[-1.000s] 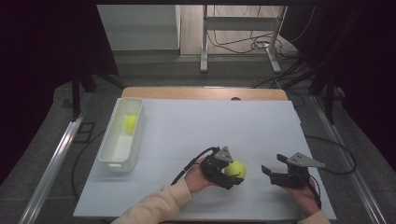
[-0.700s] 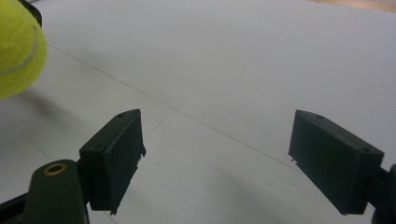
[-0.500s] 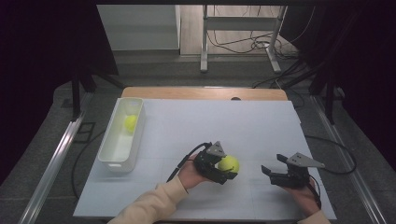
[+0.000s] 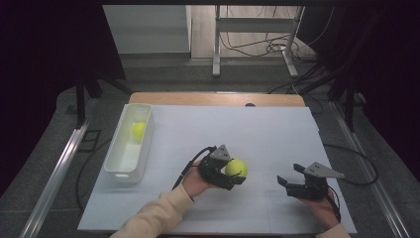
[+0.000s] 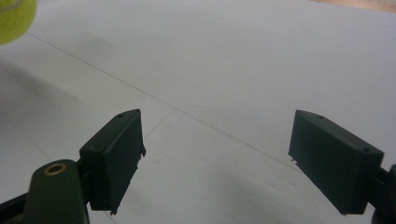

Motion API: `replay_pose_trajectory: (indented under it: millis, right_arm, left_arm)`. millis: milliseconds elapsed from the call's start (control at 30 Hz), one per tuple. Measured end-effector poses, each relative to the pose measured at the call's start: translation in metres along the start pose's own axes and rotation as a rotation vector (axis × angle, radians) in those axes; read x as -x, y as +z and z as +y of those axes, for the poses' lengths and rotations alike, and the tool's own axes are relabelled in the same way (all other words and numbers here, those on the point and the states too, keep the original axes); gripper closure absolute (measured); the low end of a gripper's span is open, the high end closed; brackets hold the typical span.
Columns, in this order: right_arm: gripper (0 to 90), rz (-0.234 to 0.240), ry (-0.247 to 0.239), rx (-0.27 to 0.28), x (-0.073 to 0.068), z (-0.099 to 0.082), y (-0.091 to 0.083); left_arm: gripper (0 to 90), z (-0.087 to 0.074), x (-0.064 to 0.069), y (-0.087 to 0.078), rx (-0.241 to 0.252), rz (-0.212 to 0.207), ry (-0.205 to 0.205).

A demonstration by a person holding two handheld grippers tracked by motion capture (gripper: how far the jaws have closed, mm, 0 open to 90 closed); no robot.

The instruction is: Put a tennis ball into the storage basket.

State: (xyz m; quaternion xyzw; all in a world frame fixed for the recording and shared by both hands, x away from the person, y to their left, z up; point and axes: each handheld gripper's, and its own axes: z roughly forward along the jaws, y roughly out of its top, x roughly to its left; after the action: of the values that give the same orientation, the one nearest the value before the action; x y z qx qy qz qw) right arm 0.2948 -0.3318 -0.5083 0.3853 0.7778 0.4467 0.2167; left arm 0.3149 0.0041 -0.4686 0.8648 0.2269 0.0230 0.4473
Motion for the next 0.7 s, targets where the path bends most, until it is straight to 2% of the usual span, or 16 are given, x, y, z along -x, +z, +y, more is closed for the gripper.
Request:
replay_pose_trajectory:
  millis: [100,300,333,400,533,700]
  right_arm:
    - [18.2,-0.001,0.0,0.0,0.0,0.0,0.0]
    - [18.2,0.001,-0.001,-0.002,0.0,0.0,0.0]
    - [18.2,0.001,-0.001,-0.002,0.0,0.0,0.0]
    - [18.2,0.0,-0.001,-0.002,0.0,0.0,0.0]
    - [18.2,0.0,0.0,-0.001,0.0,0.0,0.0]
    - [18.2,0.0,-0.002,-0.002,0.0,0.0,0.0]
  left_arm:
    - [25.7,0.001,-0.002,-0.005,-0.003,0.007,0.01]
    - [25.7,0.002,-0.004,-0.013,0.031,0.013,-0.01]
    - [25.7,0.002,-0.006,-0.015,0.025,0.015,0.002]
    - [25.7,0.002,-0.006,-0.017,0.039,0.02,-0.016]
    - [25.7,0.002,-0.012,-0.021,0.039,0.031,-0.012]
    - [25.7,0.0,-0.02,-0.028,0.052,0.056,-0.037]
